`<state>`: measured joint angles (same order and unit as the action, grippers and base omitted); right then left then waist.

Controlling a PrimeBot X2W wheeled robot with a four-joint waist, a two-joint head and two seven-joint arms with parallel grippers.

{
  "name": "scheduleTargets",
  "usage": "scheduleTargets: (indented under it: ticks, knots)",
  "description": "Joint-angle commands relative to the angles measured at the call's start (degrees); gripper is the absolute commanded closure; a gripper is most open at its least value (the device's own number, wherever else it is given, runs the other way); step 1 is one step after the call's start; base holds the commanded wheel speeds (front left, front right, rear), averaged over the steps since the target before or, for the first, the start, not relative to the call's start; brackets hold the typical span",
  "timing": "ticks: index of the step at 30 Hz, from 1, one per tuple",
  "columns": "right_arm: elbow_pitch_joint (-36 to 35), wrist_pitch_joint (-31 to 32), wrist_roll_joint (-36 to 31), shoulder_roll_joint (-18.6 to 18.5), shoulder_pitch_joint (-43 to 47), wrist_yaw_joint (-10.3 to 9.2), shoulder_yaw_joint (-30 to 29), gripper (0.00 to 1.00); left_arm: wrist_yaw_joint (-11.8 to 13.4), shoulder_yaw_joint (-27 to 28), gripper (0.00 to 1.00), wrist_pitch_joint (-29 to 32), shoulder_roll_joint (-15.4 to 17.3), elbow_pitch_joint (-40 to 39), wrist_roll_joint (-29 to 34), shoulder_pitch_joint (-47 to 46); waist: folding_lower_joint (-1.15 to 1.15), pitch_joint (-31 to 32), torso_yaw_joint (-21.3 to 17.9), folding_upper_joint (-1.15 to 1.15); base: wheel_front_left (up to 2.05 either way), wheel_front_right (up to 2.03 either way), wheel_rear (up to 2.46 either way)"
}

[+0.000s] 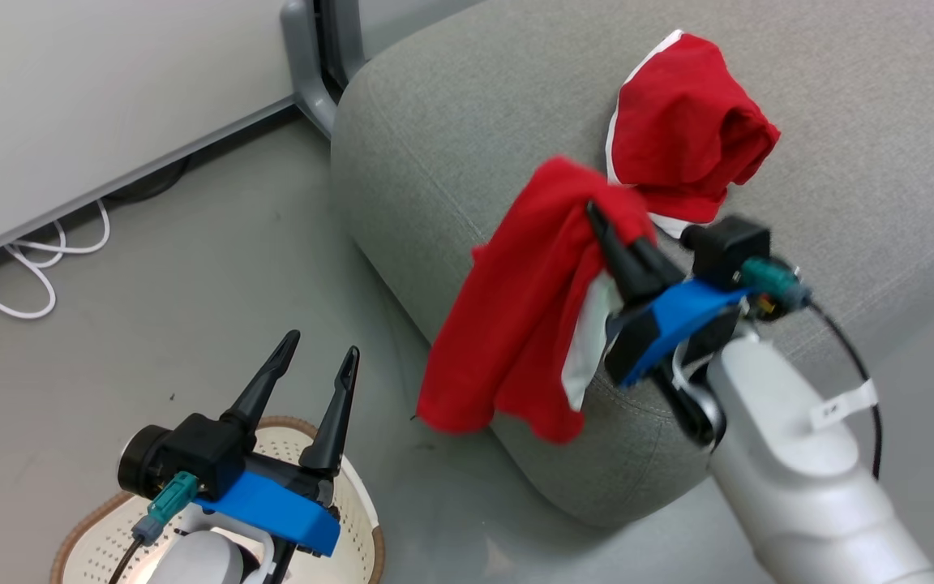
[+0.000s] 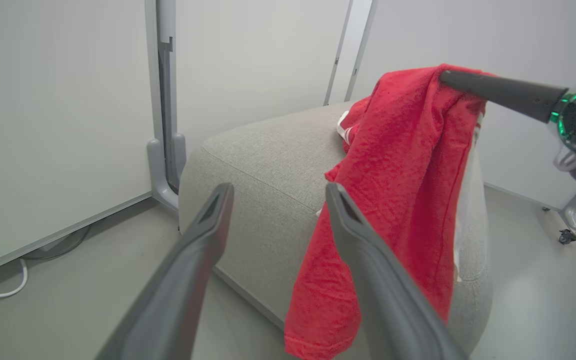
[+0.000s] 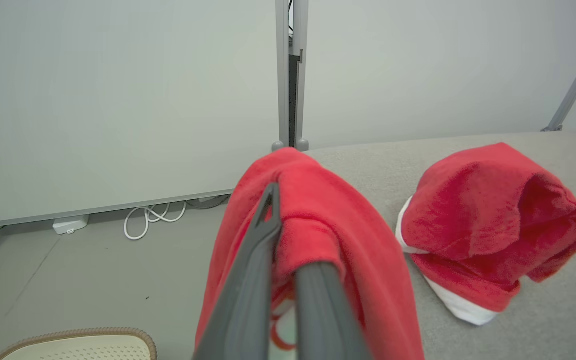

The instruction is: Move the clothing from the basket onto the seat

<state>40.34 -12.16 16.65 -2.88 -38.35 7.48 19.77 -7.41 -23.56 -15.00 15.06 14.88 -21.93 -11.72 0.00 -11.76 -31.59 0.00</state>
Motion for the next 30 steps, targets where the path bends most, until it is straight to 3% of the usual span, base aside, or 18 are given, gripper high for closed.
scheduleTargets:
  ticks: [1,4,10,12,17,25,30]
  knots:
    - [-0.5,0.1,-0.6,0.0,-2.0,0.03,-1.2,1.00,0.1,0.3,0.00,-0.3,0.4,-0.5,0.6,0.4,0.00,-0.8,0.4,0.00,0.00,0.00,0.00]
    - [-1.1,0.9,-1.1,-0.4,-5.8,0.03,-4.7,1.00,0.1,0.4,0.00,-0.3,0.9,-1.1,1.4,-0.1,0.00,-2.3,1.3,0.00,0.00,0.00,0.00]
    - [-2.7,3.7,-0.3,-4.7,-14.4,0.02,-12.1,1.00,0.1,0.0,0.00,-0.1,2.6,-2.7,2.9,-2.1,0.00,-6.7,3.9,0.00,0.00,0.00,0.00]
    - [-3.1,5.1,2.4,-5.9,-17.0,0.03,-15.6,1.00,0.1,-0.2,0.00,0.2,3.1,-3.5,3.0,-2.8,0.00,-8.4,5.2,0.00,0.00,0.00,0.00]
    - [-4.7,8.3,4.0,-11.9,-22.5,0.03,-22.9,1.00,0.4,0.0,0.00,1.1,4.5,-7.2,3.8,-5.2,0.00,-13.5,8.5,0.00,0.00,0.00,0.00]
    - [-7.5,11.1,-0.1,-19.9,-27.9,0.02,-35.1,1.00,1.1,1.5,0.00,3.7,7.9,-14.5,5.3,-8.5,0.00,-23.2,12.5,0.00,0.00,0.00,0.00]
    - [-5.7,11.0,-4.7,-20.6,-27.1,0.03,-40.8,1.00,1.6,2.4,0.00,4.6,9.5,-17.2,5.3,-9.2,0.00,-26.9,13.8,0.00,0.00,0.00,0.00]
